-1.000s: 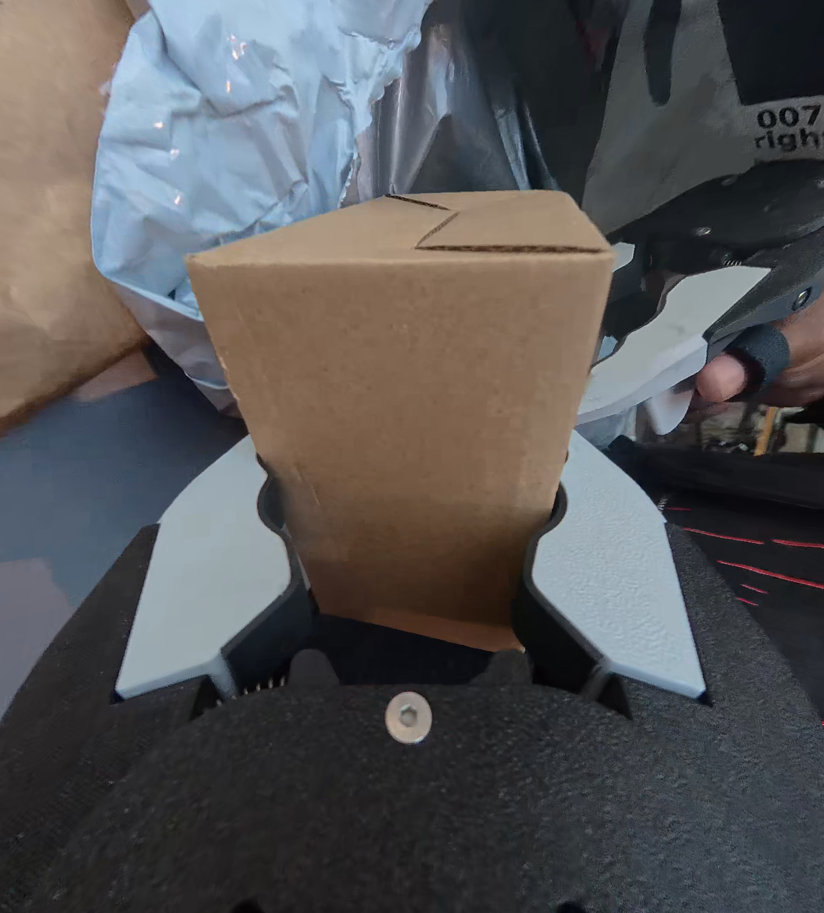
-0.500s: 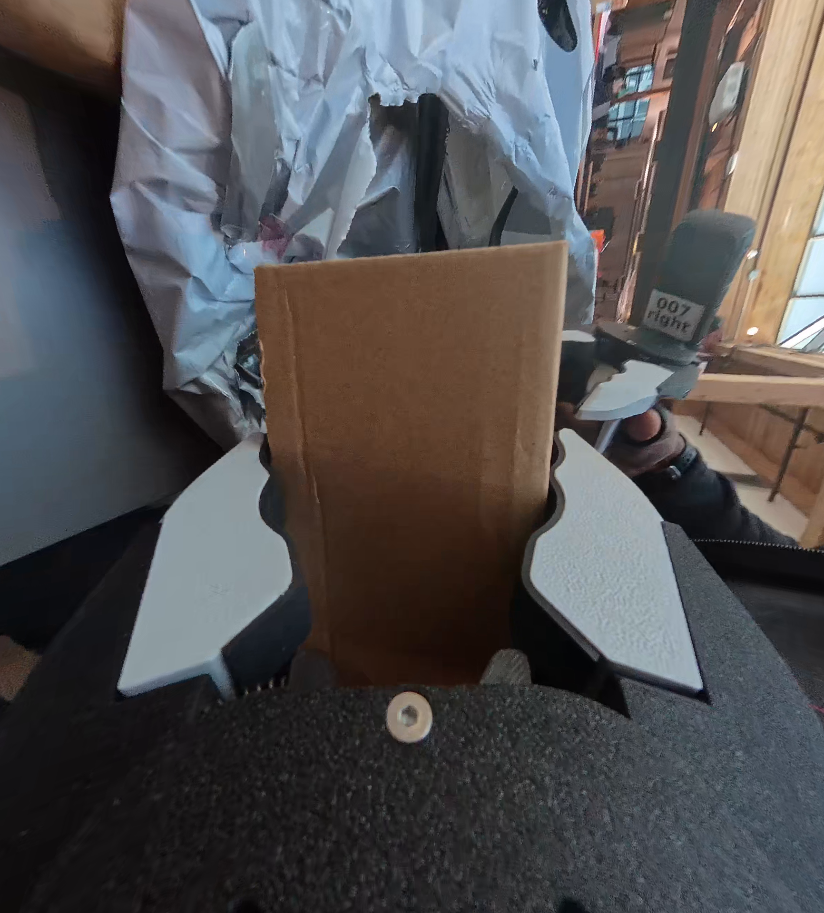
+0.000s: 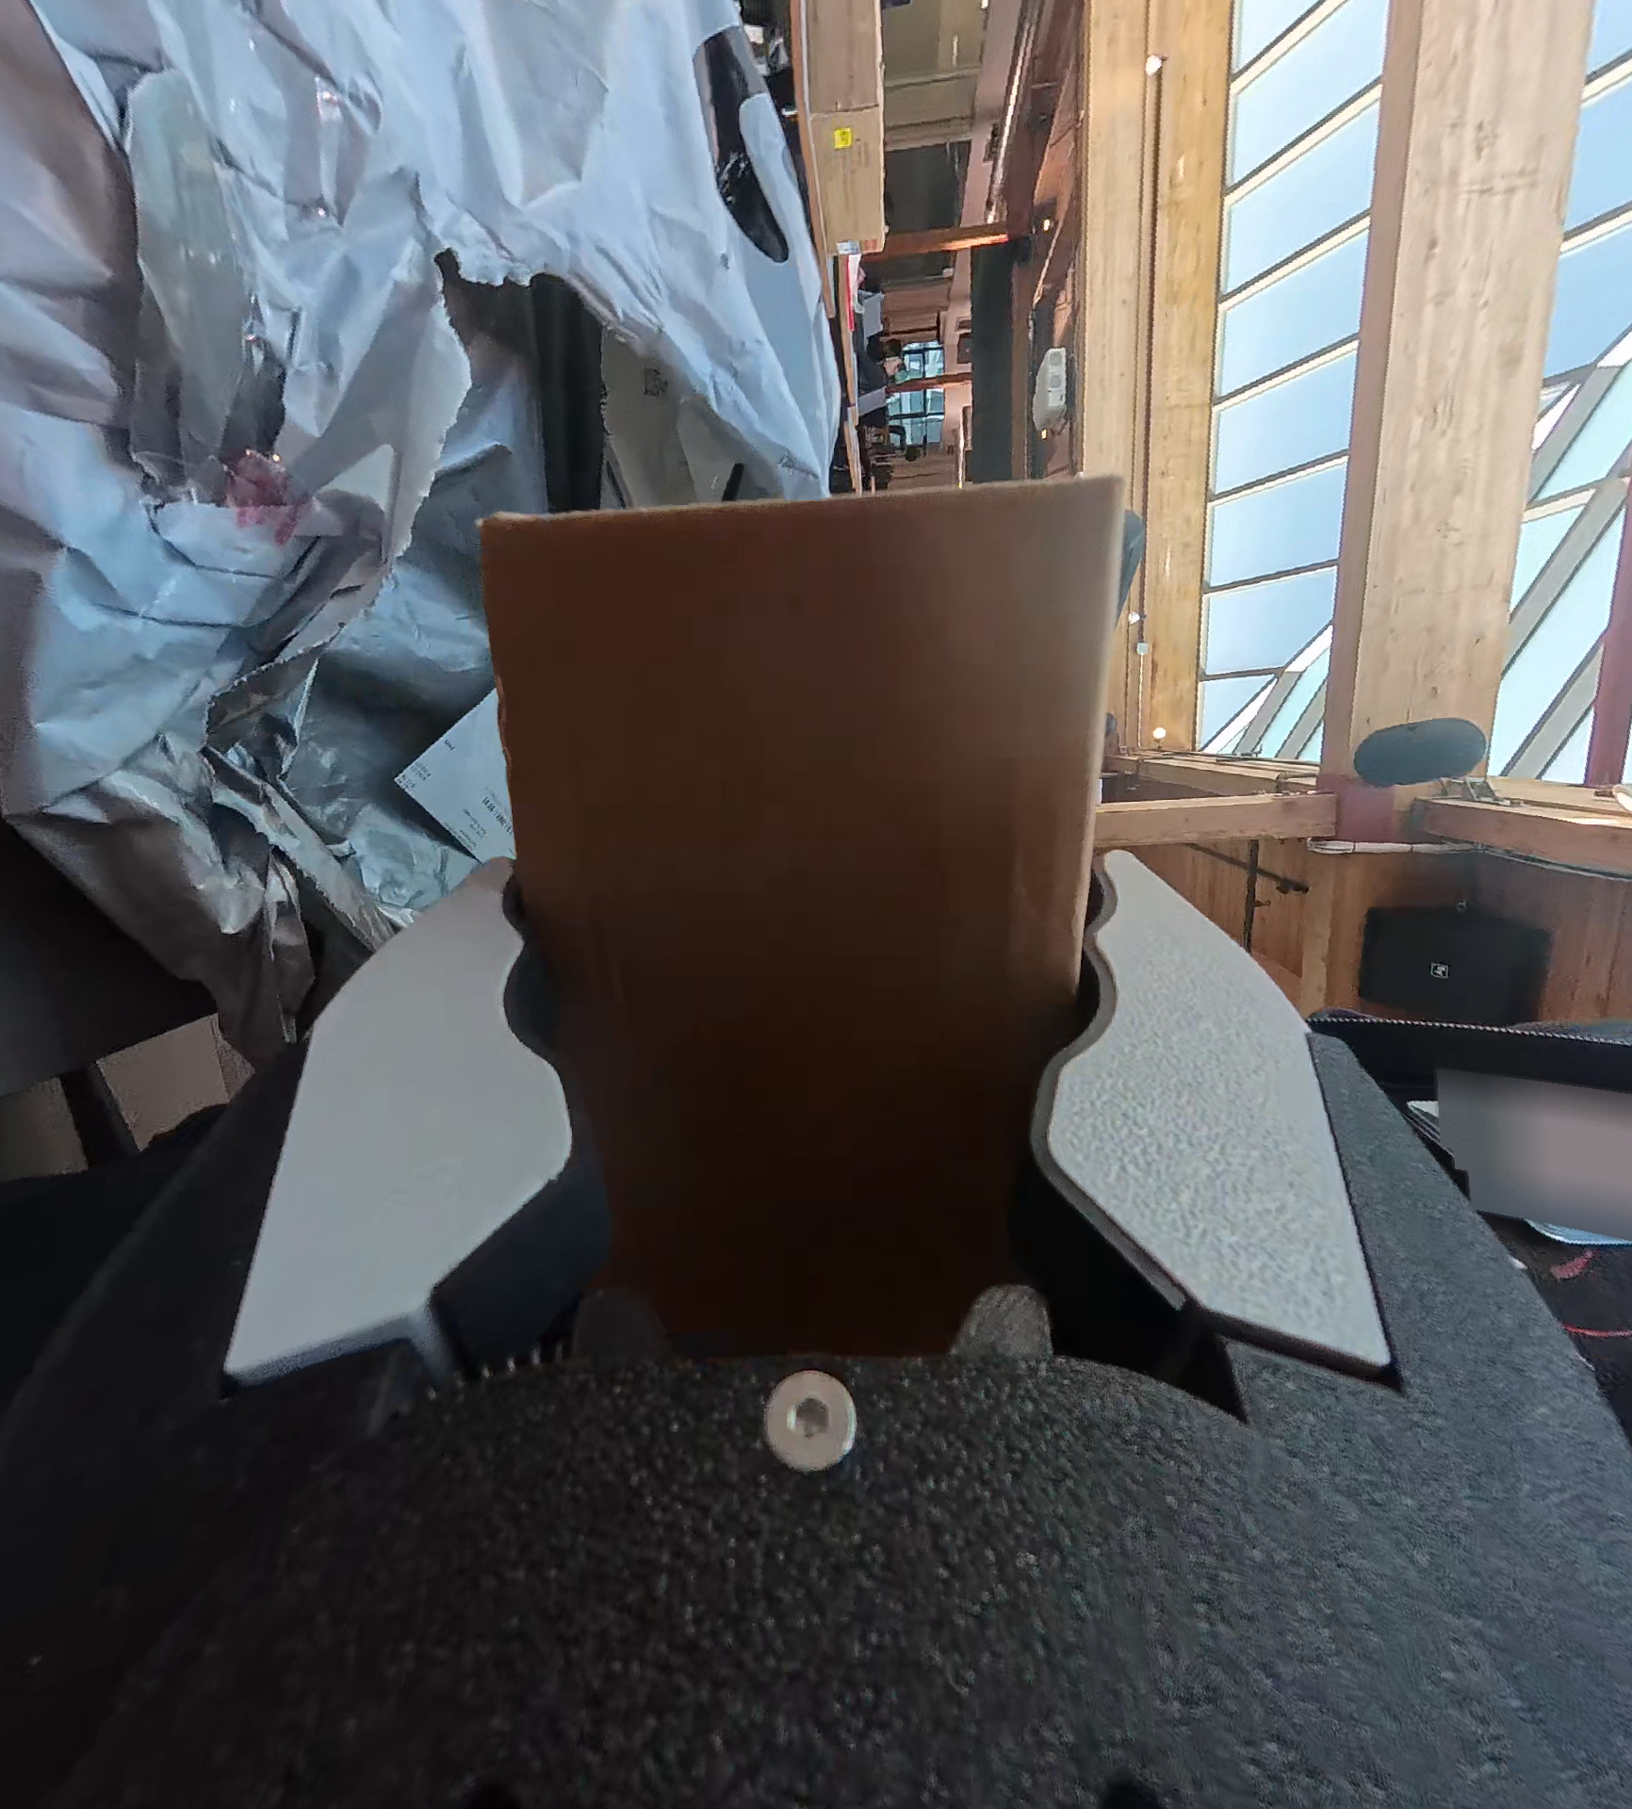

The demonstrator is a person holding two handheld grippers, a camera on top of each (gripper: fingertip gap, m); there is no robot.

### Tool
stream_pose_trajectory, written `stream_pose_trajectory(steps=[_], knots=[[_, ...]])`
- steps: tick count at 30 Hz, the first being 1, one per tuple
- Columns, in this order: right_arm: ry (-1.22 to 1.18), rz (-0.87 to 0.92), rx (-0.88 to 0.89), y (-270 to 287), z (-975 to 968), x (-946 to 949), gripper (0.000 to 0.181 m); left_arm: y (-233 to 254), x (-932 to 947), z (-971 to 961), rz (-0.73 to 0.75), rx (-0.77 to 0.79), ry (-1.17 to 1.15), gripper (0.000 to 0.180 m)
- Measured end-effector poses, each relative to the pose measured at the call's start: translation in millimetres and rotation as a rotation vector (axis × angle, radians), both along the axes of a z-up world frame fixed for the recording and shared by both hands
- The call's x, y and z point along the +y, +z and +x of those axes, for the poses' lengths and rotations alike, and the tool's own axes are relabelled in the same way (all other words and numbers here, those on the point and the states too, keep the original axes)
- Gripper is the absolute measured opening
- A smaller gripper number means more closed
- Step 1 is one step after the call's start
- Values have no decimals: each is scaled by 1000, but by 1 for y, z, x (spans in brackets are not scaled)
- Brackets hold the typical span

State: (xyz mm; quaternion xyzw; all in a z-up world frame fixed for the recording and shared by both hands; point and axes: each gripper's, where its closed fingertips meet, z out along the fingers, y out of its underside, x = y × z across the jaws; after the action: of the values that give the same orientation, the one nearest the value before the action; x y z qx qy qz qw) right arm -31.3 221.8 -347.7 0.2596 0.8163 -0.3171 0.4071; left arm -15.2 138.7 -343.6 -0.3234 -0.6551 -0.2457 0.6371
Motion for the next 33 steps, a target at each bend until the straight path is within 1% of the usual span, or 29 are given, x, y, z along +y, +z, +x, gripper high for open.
stream_pose_trajectory(steps=[4, 5, 8, 11, 14, 16, 18, 22, 28, 31, 33], knots=[[134, -72, 13, 20, 24, -10, 26, 19, -10, 8, -23, 100, -33, 106], [157, -80, 33, 22, 29, -12, 26, 22, -11, 11, -35, 118, -47, 107], [213, -77, 76, 26, 38, -15, 26, 22, -9, 26, -52, 126, -146, 108], [189, -82, 83, 33, 37, -23, 22, 13, -1, 42, -76, 94, -230, 112], [168, -101, 79, 50, 33, -31, 26, 22, -5, 42, 24, 120, -105, 112], [176, -119, 89, 69, 32, -38, 29, 32, -7, 45, 142, 151, -9, 112], [206, -137, 105, 90, 35, -49, 28, 42, -10, 49, 254, 203, 85, 112], [289, -183, 147, 133, 54, -76, 32, 67, -23, 65, 444, 332, 235, 110], [400, -276, 193, 179, 105, -121, 37, 101, -62, 110, 520, 497, 352, 112], [385, -311, 193, 195, 121, -144, 39, 112, -83, 143, 545, 542, 446, 110], [337, -323, 189, 197, 122, -161, 41, 118, -97, 169, 526, 576, 496, 112]])
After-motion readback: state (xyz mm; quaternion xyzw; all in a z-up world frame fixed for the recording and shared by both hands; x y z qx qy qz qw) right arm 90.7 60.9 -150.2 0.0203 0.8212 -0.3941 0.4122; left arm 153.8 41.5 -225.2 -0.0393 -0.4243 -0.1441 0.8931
